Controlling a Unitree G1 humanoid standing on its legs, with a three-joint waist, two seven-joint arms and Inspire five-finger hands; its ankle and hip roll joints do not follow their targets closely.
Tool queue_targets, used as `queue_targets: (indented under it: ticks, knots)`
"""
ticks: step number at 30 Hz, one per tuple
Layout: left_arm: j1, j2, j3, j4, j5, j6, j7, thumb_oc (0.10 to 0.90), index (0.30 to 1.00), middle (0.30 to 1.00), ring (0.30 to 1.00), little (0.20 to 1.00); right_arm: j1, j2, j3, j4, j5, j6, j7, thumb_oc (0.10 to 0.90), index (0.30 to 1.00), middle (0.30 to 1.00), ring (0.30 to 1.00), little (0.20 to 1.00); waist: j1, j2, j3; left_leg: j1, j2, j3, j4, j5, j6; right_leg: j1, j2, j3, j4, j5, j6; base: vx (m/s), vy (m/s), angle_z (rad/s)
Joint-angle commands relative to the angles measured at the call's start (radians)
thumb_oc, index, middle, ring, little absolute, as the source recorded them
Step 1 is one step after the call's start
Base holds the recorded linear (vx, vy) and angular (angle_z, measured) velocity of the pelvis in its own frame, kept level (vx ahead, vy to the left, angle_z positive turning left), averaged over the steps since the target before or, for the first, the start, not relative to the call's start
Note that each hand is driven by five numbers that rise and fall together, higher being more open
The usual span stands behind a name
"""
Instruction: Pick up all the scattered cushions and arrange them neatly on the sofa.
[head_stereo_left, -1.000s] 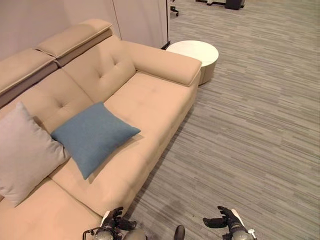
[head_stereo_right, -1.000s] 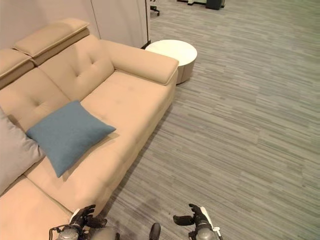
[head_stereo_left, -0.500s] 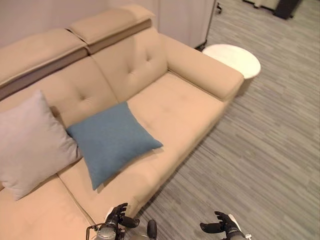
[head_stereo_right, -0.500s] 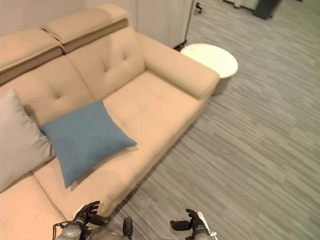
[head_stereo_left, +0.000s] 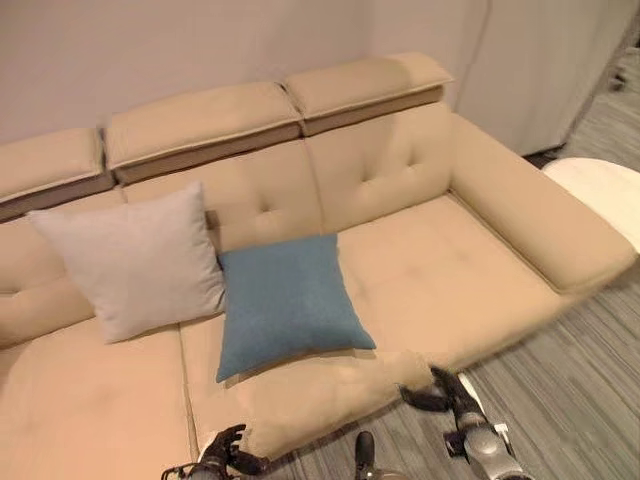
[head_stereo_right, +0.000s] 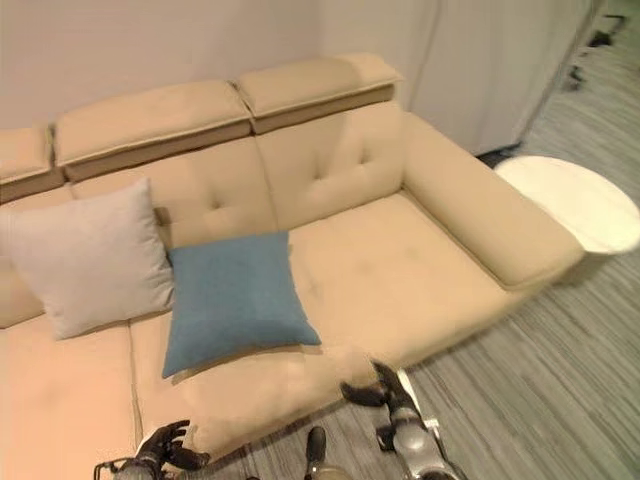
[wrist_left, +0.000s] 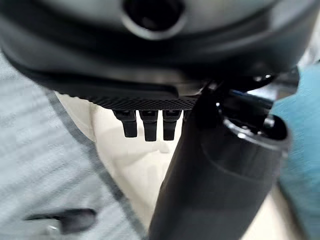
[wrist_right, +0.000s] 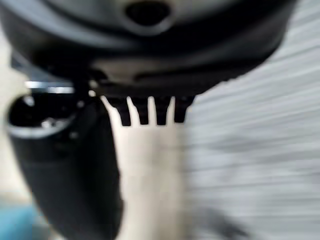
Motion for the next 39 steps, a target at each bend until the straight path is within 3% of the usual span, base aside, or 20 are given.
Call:
queue_targets:
  ticks: [1,2,4,5,8,18,23,26,30,31,39]
  knots:
    - [-0.014,-0.013,0.014,0.008,-0.003,-0.026,-0.004,0.800,0.900,0.900,0.900,0.900,0.038,-0.042,-0.001,-0.045,0.046,-0.015,-0.007,0.800,0.900,0.900,0.900,0.900,-0.029,-0.022,0.003,-0.072,0.000,0.054,-0.016,0.008,-0.025,0.101,-0.040,0.000,0.010,-0.134,0.106,0.03,-0.061,0.50]
    - [-0.015,-0.013,0.015,0.008,-0.007,-0.026,-0.004,0.800,0.900,0.900,0.900,0.900,0.038,-0.041,-0.004,-0.040,0.056,-0.014,-0.007,0.800,0.900,0.900,0.900,0.900,-0.032,-0.022,0.003,-0.079,0.009,0.080,-0.015,0.013,-0.027,0.112,-0.043,-0.016,0.003,-0.138,0.103,0.03,-0.079,0.36]
    - [-0.022,-0.011,0.011,0.001,-0.015,-0.025,0.000,0.800,0.900,0.900,0.900,0.900,0.041,-0.041,-0.016,-0.042,0.073,-0.014,-0.014,0.800,0.900,0.900,0.900,0.900,-0.045,-0.022,0.003,-0.092,0.054,0.198,-0.022,0.028,-0.032,0.131,-0.054,-0.075,-0.004,-0.150,0.100,0.01,-0.033,0.52]
    - [-0.022,-0.012,0.011,0.001,-0.015,-0.025,0.000,0.800,0.900,0.900,0.900,0.900,0.041,-0.041,-0.016,-0.042,0.073,-0.014,-0.014,0.800,0.900,0.900,0.900,0.900,-0.045,-0.021,0.004,-0.091,0.054,0.197,-0.022,0.028,-0.032,0.132,-0.054,-0.076,-0.004,-0.150,0.100,0.01,-0.015,0.72]
    - [-0.015,-0.007,0.013,0.002,-0.008,-0.021,0.003,0.800,0.900,0.900,0.900,0.900,0.056,-0.045,-0.034,-0.050,0.087,-0.020,-0.020,0.800,0.900,0.900,0.900,0.900,-0.064,-0.014,-0.012,-0.064,0.094,0.291,-0.059,0.037,-0.042,0.155,-0.059,-0.142,-0.012,-0.163,0.100,0.05,-0.001,0.52]
    - [0.023,0.040,0.077,-0.029,-0.034,-0.031,0.027,0.800,0.900,0.900,0.900,0.900,0.046,-0.087,-0.080,-0.174,0.097,-0.040,-0.057,0.800,0.900,0.900,0.900,0.900,-0.052,-0.029,-0.043,0.001,0.079,0.295,-0.141,0.048,-0.041,0.186,-0.062,-0.141,-0.018,-0.158,0.113,0.09,0.040,0.17]
    - [0.055,0.060,0.143,-0.180,-0.133,-0.068,0.061,0.800,0.900,0.900,0.900,0.900,0.035,-0.130,-0.139,-0.315,0.111,-0.060,-0.100,0.800,0.900,0.900,0.900,0.900,-0.035,-0.029,-0.042,0.019,0.070,0.294,-0.168,0.048,-0.039,0.194,-0.067,-0.149,-0.021,-0.158,0.121,0.05,0.031,0.07]
    - [0.088,0.075,0.217,-0.433,-0.257,-0.114,0.093,0.800,0.900,0.900,0.900,0.900,0.005,-0.140,-0.166,-0.460,0.125,-0.077,-0.133,0.800,0.900,0.900,0.900,0.900,-0.016,-0.025,-0.040,0.010,0.065,0.281,-0.178,0.048,-0.037,0.180,-0.073,-0.159,-0.022,-0.155,0.127,0.05,0.021,0.14]
    - [0.034,0.089,0.240,-0.546,-0.336,-0.148,0.109,0.800,0.900,0.900,0.900,0.900,-0.083,-0.125,-0.133,-0.512,0.182,-0.095,-0.131,0.800,0.900,0.900,0.900,0.900,-0.007,-0.017,-0.013,-0.025,0.067,0.267,-0.180,0.056,-0.041,0.137,-0.076,-0.159,-0.022,-0.145,0.130,-0.10,0.000,0.05]
    - [-0.048,0.101,0.227,-0.586,-0.376,-0.171,0.129,0.800,0.900,0.900,0.900,0.900,-0.173,-0.109,-0.099,-0.525,0.251,-0.114,-0.131,0.800,0.900,0.900,0.900,0.900,-0.003,-0.010,0.020,-0.081,0.069,0.260,-0.180,0.068,-0.043,0.072,-0.076,-0.143,-0.022,-0.127,0.132,-0.18,0.003,0.07]
    - [-0.245,0.128,0.155,-0.588,-0.399,-0.205,0.151,0.800,0.900,0.900,0.900,0.900,-0.347,-0.091,-0.017,-0.503,0.322,-0.134,-0.127,0.800,0.900,0.900,0.900,0.900,-0.012,0.005,0.042,-0.223,0.068,0.246,-0.189,0.111,-0.050,-0.080,-0.077,-0.124,-0.022,-0.087,0.131,-0.11,0.028,0.01]
